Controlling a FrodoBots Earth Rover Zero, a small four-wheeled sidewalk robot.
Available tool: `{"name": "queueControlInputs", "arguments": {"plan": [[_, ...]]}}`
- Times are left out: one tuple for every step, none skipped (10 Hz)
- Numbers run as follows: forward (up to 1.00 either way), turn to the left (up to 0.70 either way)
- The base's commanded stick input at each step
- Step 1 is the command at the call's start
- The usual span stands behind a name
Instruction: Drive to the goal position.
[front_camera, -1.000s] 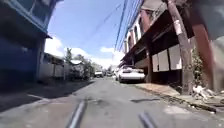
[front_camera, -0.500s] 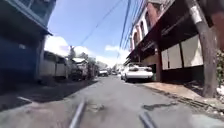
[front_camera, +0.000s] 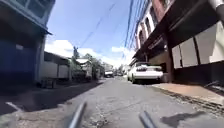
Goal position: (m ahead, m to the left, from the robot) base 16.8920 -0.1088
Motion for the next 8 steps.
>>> {"name": "queueControlInputs", "arguments": {"plan": [[1.0,-0.39],[1.0,-0.39],[1.0,-0.39],[1.0,-0.25],[1.0,-0.07],[1.0,0.0],[1.0,0.0],[1.0,0.0]]}}
